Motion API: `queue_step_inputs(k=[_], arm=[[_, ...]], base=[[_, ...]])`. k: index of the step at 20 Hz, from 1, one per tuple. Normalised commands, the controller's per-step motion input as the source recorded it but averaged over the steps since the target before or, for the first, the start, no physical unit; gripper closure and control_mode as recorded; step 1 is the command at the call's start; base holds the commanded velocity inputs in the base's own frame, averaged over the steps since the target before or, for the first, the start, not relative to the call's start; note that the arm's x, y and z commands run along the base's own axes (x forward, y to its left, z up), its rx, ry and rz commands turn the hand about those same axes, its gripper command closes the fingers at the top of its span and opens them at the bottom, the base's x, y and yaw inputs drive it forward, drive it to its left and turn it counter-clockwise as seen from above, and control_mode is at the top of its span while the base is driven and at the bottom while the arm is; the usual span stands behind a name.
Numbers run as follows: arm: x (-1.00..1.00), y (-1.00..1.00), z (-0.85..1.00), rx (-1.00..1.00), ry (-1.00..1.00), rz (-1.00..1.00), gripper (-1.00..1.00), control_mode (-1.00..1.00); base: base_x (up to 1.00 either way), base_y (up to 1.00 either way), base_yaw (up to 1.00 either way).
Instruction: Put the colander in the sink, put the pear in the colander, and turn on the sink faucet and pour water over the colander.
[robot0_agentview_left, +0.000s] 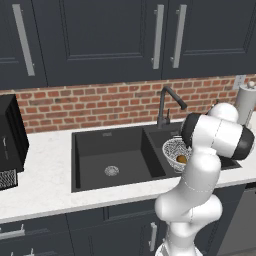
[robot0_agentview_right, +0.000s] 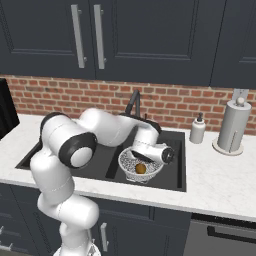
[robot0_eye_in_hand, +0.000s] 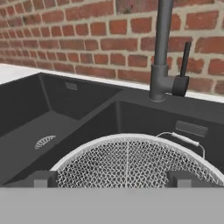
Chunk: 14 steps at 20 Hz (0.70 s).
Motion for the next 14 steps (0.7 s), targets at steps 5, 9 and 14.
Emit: queue_step_inputs(k=[5,9,14], arm=[[-0.08,0.0,0.29,0.09,-0.23,0.0,-1.0,-1.0],[0.0,0.0,0.1,0.12,-0.07,0.0,-1.0,-1.0],[0.02,0.0,0.36,0.15,0.0,0.0,-1.0,-1.0]], base=[[0.0,0.0,0.0],[0.0,0.0,0.0],[0.0,0.0,0.0]])
